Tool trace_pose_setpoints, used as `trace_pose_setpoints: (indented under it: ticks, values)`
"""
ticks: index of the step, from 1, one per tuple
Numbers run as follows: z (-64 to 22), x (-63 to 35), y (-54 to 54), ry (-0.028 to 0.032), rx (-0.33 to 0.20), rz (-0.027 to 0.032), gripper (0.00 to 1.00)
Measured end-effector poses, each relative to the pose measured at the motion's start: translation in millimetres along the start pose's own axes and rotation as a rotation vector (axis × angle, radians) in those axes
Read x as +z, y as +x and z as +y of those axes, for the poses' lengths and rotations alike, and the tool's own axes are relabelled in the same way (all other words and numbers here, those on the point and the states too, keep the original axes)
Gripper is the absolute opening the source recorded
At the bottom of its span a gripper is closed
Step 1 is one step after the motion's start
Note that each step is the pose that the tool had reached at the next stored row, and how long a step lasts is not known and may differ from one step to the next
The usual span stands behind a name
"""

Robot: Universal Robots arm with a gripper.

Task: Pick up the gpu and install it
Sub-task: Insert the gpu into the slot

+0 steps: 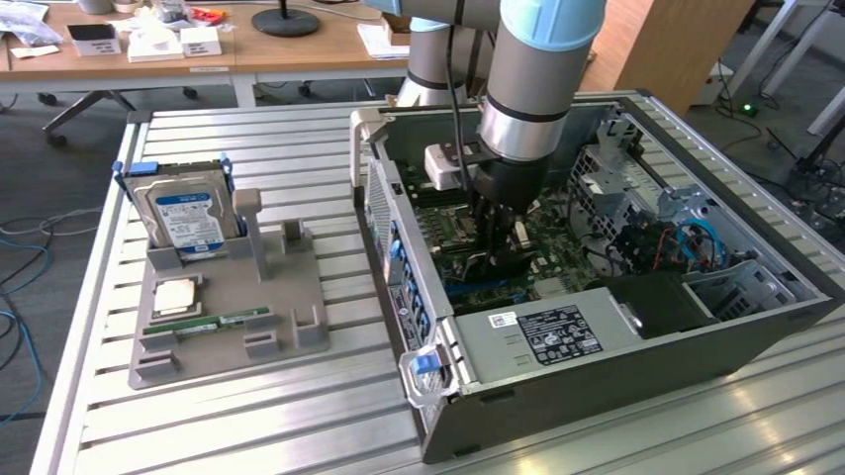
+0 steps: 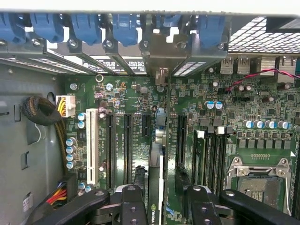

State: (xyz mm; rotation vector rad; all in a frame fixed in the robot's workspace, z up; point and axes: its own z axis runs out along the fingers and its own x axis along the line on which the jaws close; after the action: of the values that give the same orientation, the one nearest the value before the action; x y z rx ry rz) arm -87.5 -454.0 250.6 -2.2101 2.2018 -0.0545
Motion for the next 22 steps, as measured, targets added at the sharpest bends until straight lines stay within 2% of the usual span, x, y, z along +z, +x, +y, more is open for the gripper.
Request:
trace_pose_setpoints:
  ticks: [15,22]
  values:
    - [-0.1,0.1,0.6,0.0001,0.000,-0.0002,0.40]
    - [-0.1,0.1,0.6,-0.0001,0.017,0.0005,0.40]
